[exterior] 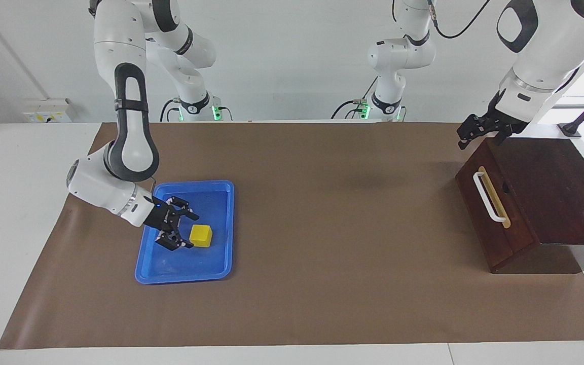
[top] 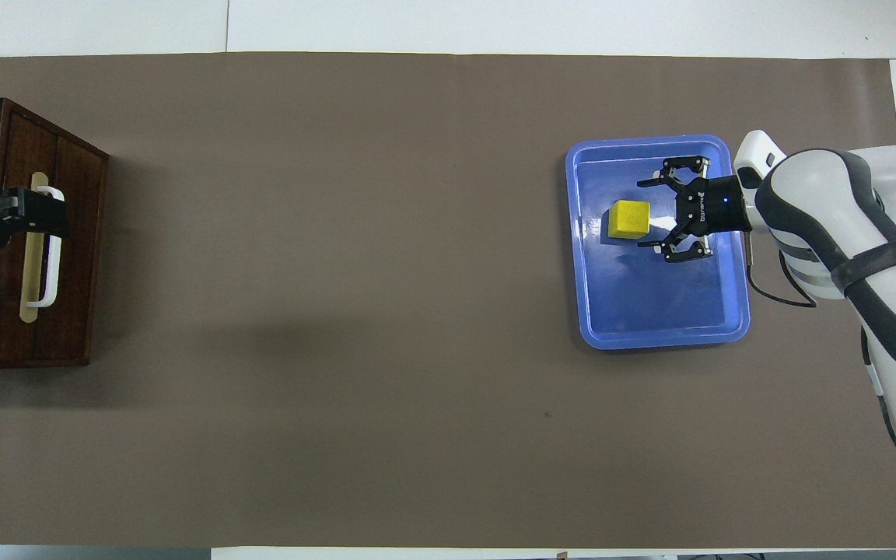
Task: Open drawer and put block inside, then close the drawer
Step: 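Grasp the yellow block with the right gripper while the left gripper pulls the drawer open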
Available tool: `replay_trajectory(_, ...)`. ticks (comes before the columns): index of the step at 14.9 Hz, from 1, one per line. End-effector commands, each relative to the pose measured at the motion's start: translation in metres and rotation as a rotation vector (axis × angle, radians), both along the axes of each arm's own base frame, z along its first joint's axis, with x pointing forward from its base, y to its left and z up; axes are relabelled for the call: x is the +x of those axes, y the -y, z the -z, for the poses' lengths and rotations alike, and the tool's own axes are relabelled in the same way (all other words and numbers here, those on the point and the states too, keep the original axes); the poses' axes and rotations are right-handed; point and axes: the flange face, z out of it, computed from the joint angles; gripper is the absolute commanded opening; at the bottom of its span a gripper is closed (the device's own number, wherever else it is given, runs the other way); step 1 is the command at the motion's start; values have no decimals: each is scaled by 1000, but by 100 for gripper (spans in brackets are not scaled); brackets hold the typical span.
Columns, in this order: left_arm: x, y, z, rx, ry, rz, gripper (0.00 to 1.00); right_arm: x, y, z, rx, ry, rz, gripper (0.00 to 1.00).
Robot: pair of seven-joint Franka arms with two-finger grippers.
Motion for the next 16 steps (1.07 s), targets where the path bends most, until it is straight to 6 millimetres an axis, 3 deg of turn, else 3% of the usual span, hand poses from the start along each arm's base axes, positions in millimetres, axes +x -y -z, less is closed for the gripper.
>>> replay_trajectory(1, -3, 7, 39, 68, 40, 35, 100, 2, -5, 10, 9, 19, 6, 100)
replay_trajectory(7, 22, -6, 140, 233, 70, 168, 100, -1, -6, 20, -7, 14, 16, 100)
replay_trajectory(9, 20, -20, 156, 229, 96, 167, 100, -1, -6, 20, -7, 13, 16, 100)
replay_trajectory(12, 24, -24, 169, 298, 88, 222, 100, -1, -6, 20, -6, 11, 19, 68)
replay_trajectory(14, 24, -24, 175, 302, 93, 234, 100, 0, -7, 18, -4, 13, 21, 7)
replay_trajectory(15, 21, -24, 181, 298, 88, 237, 100, 0, -7, 17, -3, 7, 29, 0)
replay_trajectory(16, 22, -21, 184, 292, 98, 232, 100, 1, -7, 17, -3, 5, 34, 0)
